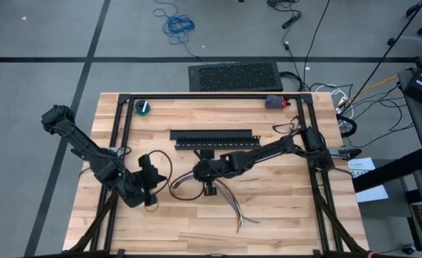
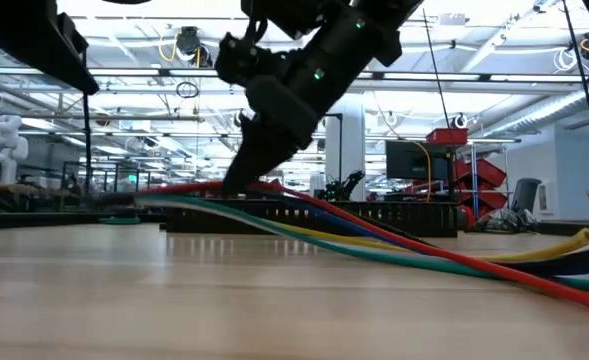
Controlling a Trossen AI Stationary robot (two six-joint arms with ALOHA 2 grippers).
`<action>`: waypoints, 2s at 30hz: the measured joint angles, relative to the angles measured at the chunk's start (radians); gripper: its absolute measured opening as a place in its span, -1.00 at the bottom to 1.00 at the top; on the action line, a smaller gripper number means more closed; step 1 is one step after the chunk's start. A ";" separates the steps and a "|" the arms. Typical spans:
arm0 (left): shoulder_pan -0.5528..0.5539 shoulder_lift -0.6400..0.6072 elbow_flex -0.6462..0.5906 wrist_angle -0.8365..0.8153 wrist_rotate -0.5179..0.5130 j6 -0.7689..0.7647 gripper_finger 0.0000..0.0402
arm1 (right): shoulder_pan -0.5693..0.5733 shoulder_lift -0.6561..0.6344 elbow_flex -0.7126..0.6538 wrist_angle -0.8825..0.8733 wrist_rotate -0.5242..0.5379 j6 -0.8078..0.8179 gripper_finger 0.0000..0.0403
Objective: Ziptie cables
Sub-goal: Wrap the cables together using a zip tie
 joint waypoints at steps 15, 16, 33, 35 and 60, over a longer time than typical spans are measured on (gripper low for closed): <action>0.062 0.089 -0.029 0.129 -0.035 0.061 -1.00 | 0.007 0.001 0.002 0.101 -0.057 -0.008 -0.99; 0.073 0.100 -0.029 0.181 -0.044 0.099 -1.00 | 0.009 0.001 0.002 0.107 -0.062 -0.002 -0.99; 0.189 0.264 -0.029 0.496 0.115 0.342 -1.00 | 0.097 -0.044 0.002 -0.089 0.162 -0.015 -0.47; 0.191 0.284 -0.029 0.508 0.116 0.351 -1.00 | 0.109 -0.057 0.002 -0.060 0.169 -0.015 -0.36; 0.191 0.280 -0.027 0.601 0.143 0.404 -1.00 | 0.103 0.009 0.003 0.213 0.154 -0.064 -0.96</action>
